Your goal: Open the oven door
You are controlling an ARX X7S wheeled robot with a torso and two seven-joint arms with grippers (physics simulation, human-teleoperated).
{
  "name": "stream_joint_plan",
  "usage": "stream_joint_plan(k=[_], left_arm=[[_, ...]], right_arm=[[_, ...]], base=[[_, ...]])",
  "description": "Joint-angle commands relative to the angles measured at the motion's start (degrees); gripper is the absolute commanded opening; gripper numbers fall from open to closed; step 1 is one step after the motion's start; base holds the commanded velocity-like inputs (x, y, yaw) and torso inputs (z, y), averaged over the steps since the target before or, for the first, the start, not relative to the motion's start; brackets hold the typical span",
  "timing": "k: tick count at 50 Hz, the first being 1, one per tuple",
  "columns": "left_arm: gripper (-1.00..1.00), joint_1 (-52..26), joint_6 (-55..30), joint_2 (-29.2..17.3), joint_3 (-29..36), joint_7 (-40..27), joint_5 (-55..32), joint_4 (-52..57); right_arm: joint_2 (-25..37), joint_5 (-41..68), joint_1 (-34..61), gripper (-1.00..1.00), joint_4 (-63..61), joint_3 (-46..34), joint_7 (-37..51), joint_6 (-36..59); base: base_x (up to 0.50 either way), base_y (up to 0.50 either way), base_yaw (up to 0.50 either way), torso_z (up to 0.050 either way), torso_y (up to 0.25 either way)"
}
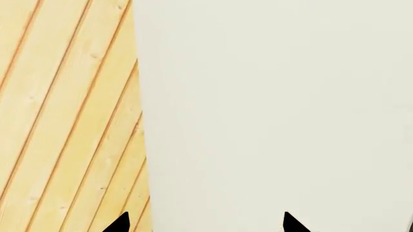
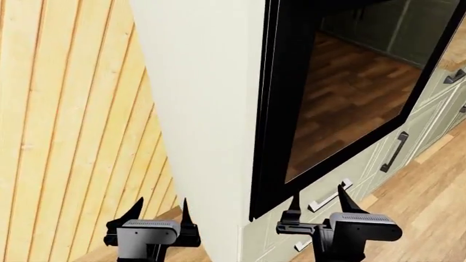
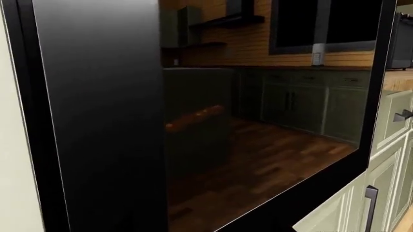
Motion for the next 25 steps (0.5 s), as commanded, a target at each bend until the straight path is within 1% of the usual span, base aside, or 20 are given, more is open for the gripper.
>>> stream_joint_plan(k=[1,25], left_arm=[[1.0,0.1,0.1,-0.1,0.0,-0.1,-0.7,-0.2],[1.0,-0.1,-0.1,-0.5,0.5,-0.5,-1.1,0.0]], right_arm=[[0.0,0.0,-0.2,1.0,0.0,-0.2,0.4,-0.5],[0.7,0.1,-0.2,1.0,-1.4,-0.8,0.9,0.4]], base=[[0.0,0.0,0.0,-0.05,0.0],[0.0,0.0,0.0,-0.05,0.0]])
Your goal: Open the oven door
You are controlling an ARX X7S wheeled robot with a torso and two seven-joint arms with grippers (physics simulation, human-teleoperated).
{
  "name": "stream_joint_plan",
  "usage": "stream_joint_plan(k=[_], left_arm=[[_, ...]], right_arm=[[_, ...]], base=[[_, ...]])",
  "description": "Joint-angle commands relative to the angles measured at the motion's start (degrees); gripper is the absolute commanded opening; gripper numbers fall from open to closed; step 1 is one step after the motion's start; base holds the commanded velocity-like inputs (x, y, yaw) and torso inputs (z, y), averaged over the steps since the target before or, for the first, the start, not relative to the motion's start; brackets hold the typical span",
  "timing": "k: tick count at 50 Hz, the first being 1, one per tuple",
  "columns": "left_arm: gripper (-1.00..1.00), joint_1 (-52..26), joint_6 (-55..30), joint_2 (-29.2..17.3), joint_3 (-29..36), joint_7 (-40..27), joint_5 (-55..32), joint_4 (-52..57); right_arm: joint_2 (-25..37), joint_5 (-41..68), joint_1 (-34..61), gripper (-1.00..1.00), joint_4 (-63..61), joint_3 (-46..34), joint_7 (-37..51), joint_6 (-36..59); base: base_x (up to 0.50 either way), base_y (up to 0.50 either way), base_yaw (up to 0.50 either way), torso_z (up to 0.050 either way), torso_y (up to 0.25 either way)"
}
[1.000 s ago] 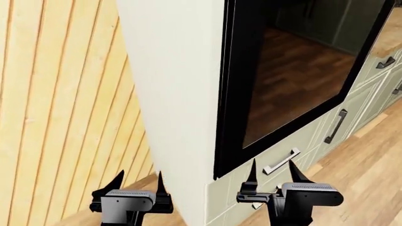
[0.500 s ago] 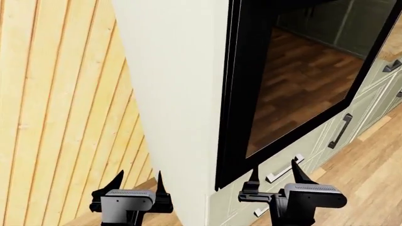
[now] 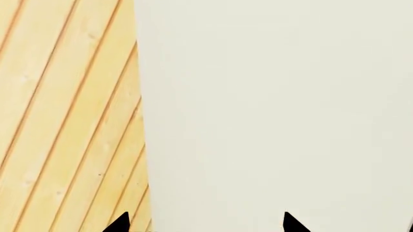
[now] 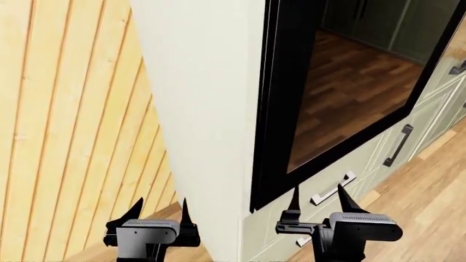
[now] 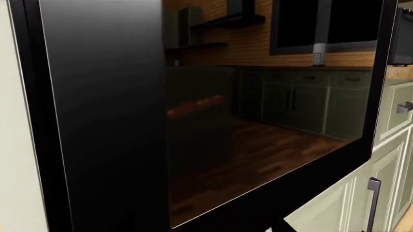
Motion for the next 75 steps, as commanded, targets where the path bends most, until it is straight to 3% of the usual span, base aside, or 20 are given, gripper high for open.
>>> stream_joint_plan(k=[1,14,21,25,30,39,48,58,75], left_arm=[[1.0,0.0,0.0,-0.1,0.2,-0.2,-0.3,0.1],[1.0,-0.2,0.4,-0.2,0.4,-0.3,-0.5,-0.1],[1.0,-0.3,0.8,-0.2,0.6,-0.3,-0.5,-0.2],[1.0,-0.7,0.8,-0.1,1.0,-0.2,-0.2,0.1],[1.0,-1.9,1.4,0.2,1.8,0.5,0.1,-0.2],[1.0,-4.3,3.3,0.9,2.8,2.0,0.7,-2.7],[1.0,-4.0,3.3,-0.2,3.1,2.4,0.6,-1.5],[1.0,-2.4,2.6,-1.8,2.9,2.1,0.3,0.6],[1.0,-0.6,1.6,-2.3,3.1,1.1,-0.5,3.2]], right_arm=[[0.3,0.1,-0.1,1.0,-0.3,-0.2,0.2,0.0],[0.6,0.2,0.0,1.0,-0.3,-0.4,0.4,0.0],[2.0,-0.3,-0.4,1.0,-3.2,-0.2,1.1,2.1],[5.8,-1.3,-0.6,1.0,-11.2,0.6,2.3,8.3],[15.2,-1.9,2.0,1.0,-27.6,3.0,1.7,23.4],[32.9,4.1,17.7,1.0,-45.1,11.0,-6.2,48.6],[44.7,7.7,35.4,1.0,-46.0,6.9,-19.8,57.3],[47.5,7.4,58.9,1.0,-42.5,-5.4,-35.5,66.0],[51.7,-1.2,75.7,1.0,-33.8,-21.3,-53.8,68.0]], base=[[0.0,0.0,0.0,-0.05,0.0],[0.0,0.0,0.0,-0.05,0.0],[0.0,0.0,0.0,0.0,0.0],[0.0,0.0,0.0,0.0,0.0],[0.0,0.0,0.0,0.0,0.0],[0.0,0.0,0.0,0.0,0.0],[0.0,0.0,0.0,0.0,0.0],[0.0,0.0,0.0,0.0,0.0],[0.0,0.0,0.0,0.0,0.0]])
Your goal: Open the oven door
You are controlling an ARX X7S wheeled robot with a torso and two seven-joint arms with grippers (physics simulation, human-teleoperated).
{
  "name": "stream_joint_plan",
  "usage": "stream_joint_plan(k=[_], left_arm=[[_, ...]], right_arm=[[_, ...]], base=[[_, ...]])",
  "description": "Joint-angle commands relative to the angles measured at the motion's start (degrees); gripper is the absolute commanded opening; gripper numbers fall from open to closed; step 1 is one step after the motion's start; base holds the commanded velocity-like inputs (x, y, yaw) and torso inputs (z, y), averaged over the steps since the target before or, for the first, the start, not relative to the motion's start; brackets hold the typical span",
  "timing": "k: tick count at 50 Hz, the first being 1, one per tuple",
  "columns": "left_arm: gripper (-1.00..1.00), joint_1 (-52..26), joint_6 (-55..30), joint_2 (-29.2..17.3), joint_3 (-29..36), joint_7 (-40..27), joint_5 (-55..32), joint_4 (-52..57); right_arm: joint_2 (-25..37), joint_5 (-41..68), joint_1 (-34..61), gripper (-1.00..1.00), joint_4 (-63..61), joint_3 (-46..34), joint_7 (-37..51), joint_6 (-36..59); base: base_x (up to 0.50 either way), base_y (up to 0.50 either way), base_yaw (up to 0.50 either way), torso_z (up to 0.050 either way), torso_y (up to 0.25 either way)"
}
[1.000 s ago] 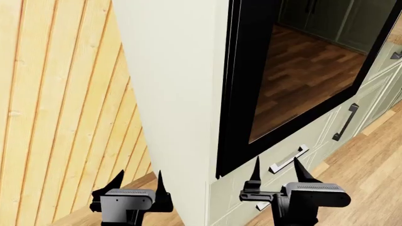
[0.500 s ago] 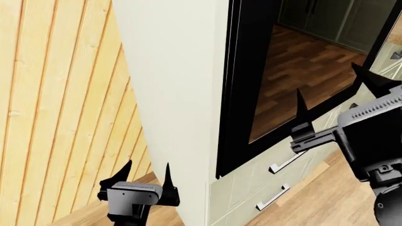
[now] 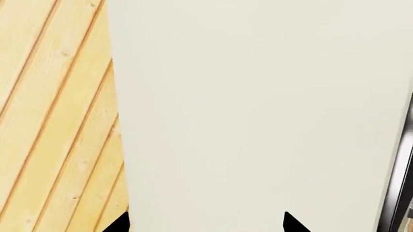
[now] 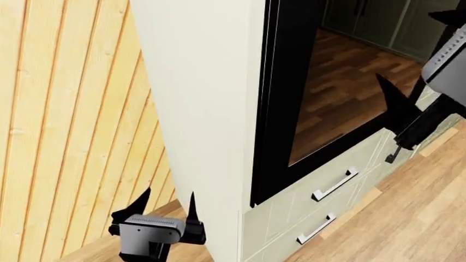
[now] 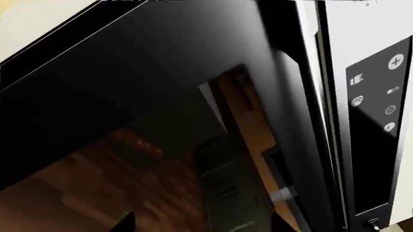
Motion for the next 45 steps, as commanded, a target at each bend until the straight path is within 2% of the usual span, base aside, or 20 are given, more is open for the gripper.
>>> stream_joint_plan(k=[1,10,21,36,45], left_arm=[[1.0,1.0,-0.6,-0.3,0.2,-0.5,-0.5,1.5],[1.0,0.6,-0.9,0.5,0.6,-1.0,-0.5,1.3],[1.0,-0.3,-0.9,0.7,0.8,-0.9,-0.9,0.4],[1.0,-1.0,-0.2,1.0,0.9,-0.8,-1.3,-0.9],[1.0,-0.6,0.4,1.0,0.8,-0.9,-1.6,-1.3]], right_arm=[[3.4,-5.8,11.5,1.0,4.5,-10.7,-11.3,2.1],[3.5,-12.8,17.9,1.0,8.7,-16.7,-16.8,-0.1],[2.9,-18.5,20.8,1.0,14.5,-19.8,-17.2,-4.3],[-7.2,-26.9,25.8,1.0,32.8,-23.2,-10.7,-16.9],[-12.3,-27.8,27.0,1.0,39.6,-23.4,-7.2,-21.5]], base=[[0.0,0.0,0.0,0.0,0.0],[0.0,0.0,0.0,0.0,0.0],[0.0,0.0,0.0,0.0,0.0],[0.0,0.0,0.0,0.0,0.0],[0.0,0.0,0.0,0.0,0.0]])
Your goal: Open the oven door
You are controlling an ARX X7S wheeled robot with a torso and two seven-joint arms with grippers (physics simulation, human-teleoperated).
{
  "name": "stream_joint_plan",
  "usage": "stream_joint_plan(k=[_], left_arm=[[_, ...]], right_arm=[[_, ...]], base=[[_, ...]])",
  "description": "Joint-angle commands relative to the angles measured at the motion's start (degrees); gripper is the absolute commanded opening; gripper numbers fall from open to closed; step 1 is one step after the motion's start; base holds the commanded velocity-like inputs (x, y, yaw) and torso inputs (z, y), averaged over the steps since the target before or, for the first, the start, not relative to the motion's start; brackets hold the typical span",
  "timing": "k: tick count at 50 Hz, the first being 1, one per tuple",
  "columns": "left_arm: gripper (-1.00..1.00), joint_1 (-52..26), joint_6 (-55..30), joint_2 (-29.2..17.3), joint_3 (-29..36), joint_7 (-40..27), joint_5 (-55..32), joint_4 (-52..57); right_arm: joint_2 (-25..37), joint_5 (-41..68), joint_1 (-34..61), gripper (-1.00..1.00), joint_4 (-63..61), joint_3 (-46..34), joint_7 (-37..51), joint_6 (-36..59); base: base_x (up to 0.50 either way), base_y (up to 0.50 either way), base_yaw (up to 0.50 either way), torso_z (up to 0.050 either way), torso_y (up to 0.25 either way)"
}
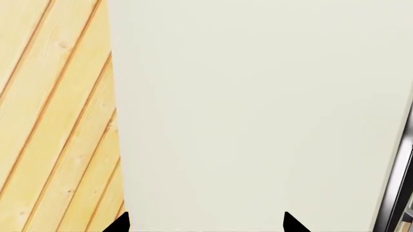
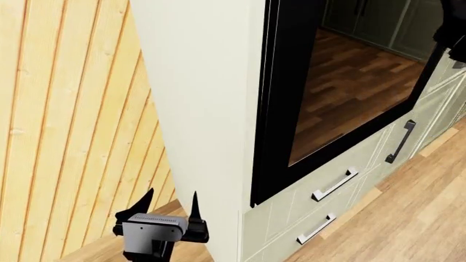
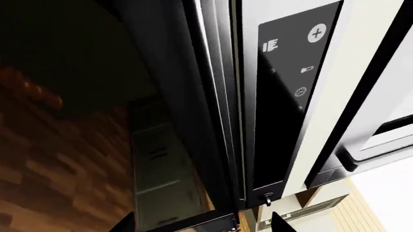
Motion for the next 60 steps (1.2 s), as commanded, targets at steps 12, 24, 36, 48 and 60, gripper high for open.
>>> stream_joint_plan(k=[12,24,36,48,60], left_arm=[[1.0,0.4,0.8,0.3,-0.4,-0.9,-1.0,-0.3],[1.0,0.1,0.9,0.3,-0.8,-1.3,-1.7,-0.6],[1.0,0.2,0.8,0.4,-1.0,-1.9,-2.4,0.1],[1.0,0.4,0.7,0.4,-0.9,-2.3,-2.9,0.5],[1.0,0.7,0.4,0.0,-1.1,-2.5,-4.0,1.3]], right_arm=[[-9.9,-3.5,4.9,1.0,16.6,-1.8,5.2,-12.1],[-15.1,-3.4,6.4,1.0,26.0,-3.0,7.0,-20.1],[-19.2,-2.9,7.7,1.0,32.7,-4.2,7.2,-27.4],[-19.9,-2.5,7.6,1.0,34.0,-4.4,7.0,-28.5],[-21.6,-2.0,6.6,-1.0,39.2,-5.0,7.2,-30.0]], base=[[0.0,0.0,0.0,0.0,0.0],[0.0,0.0,0.0,0.0,0.0],[0.0,0.0,0.0,0.0,0.0],[0.0,0.0,0.0,0.0,0.0],[0.0,0.0,0.0,0.0,0.0]])
